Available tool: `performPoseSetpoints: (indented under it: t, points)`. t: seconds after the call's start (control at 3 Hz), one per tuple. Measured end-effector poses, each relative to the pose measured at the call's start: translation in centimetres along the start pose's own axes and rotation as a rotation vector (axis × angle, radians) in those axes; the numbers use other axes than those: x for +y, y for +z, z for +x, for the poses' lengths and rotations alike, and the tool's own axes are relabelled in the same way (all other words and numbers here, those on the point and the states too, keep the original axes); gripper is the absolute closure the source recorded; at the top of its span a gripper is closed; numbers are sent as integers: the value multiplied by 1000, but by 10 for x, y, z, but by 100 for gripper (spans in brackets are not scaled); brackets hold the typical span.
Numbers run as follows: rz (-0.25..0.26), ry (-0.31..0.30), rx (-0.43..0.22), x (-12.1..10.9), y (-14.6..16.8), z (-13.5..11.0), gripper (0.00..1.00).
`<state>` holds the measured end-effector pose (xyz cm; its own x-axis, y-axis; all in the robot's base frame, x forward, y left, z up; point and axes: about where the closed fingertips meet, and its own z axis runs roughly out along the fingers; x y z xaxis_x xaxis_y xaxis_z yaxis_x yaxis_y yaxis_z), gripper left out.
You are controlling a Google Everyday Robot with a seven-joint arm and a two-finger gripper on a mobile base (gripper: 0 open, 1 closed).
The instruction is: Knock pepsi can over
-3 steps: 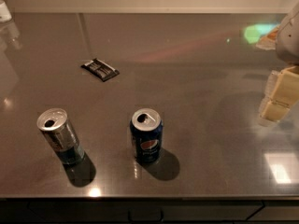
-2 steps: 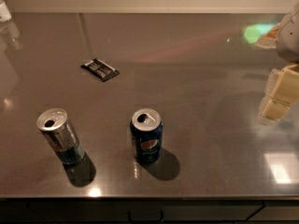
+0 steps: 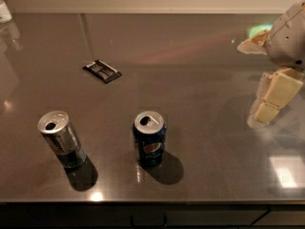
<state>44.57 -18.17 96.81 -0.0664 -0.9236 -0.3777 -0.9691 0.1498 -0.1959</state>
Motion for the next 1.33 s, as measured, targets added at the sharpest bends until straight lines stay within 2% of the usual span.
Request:
performPoseSetpoints:
  t: [0.67,1.33]
  points:
    - [-95,-145,-196,27,42,-49,0]
    - [-172,-240,-315,56,79,-91,0]
